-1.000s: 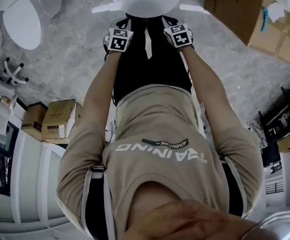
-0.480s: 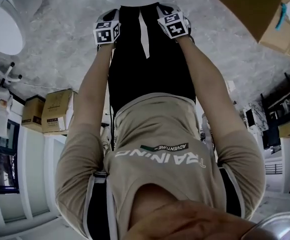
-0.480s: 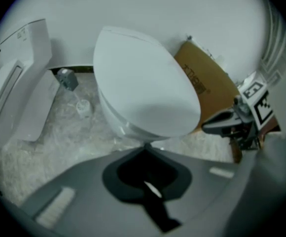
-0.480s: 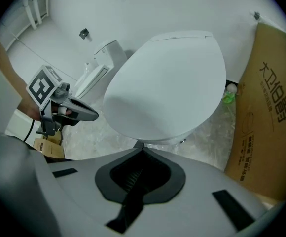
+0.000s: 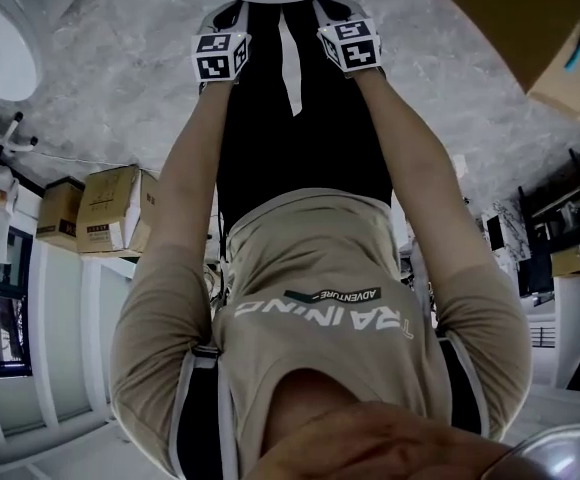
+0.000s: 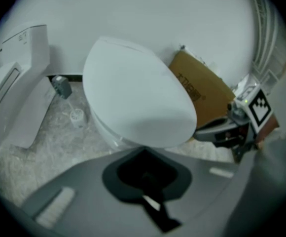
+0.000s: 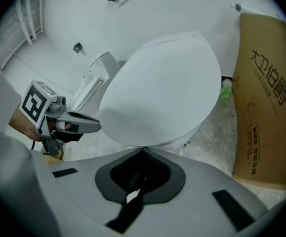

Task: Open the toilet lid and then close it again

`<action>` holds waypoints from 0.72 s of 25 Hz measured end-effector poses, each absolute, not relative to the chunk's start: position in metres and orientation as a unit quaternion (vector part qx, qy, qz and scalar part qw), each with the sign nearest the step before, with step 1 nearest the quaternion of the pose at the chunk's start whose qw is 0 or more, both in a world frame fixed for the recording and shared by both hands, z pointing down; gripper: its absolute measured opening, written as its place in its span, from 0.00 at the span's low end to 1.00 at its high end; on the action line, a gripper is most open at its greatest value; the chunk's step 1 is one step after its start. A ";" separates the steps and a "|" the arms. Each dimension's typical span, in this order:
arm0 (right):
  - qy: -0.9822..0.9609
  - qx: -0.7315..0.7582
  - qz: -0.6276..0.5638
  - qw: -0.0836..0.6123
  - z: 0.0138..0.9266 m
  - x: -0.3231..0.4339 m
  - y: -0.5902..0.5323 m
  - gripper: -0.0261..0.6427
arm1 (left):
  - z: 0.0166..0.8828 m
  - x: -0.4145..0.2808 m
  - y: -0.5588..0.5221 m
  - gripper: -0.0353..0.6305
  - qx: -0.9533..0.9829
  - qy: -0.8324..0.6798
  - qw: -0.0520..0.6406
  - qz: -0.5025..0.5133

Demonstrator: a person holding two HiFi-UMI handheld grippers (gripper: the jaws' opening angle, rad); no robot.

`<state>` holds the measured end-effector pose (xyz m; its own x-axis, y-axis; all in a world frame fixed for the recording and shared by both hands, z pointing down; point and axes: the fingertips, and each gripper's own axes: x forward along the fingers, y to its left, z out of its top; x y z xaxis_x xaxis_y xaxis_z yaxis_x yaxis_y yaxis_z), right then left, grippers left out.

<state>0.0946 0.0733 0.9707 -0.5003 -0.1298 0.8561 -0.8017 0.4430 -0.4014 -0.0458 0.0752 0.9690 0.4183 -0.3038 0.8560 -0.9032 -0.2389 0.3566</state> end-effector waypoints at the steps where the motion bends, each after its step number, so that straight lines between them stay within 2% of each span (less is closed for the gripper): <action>1: -0.756 0.308 0.423 0.393 0.972 0.092 0.072 0.06 | 0.969 -0.046 0.075 0.06 0.720 -0.419 0.437 0.340; 6: -0.767 0.306 0.408 0.390 0.979 0.085 0.071 0.06 | 0.970 -0.050 0.074 0.06 0.746 -0.392 0.402 0.359; 18: -0.784 0.294 0.395 0.377 0.970 0.087 0.072 0.06 | 0.960 -0.045 0.075 0.06 0.757 -0.364 0.410 0.355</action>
<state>0.0874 0.0718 0.9701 -0.5423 -0.1638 0.8241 -0.7595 0.5149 -0.3975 -0.0450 0.0751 0.9605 0.4831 -0.2602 0.8360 -0.8425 -0.3980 0.3630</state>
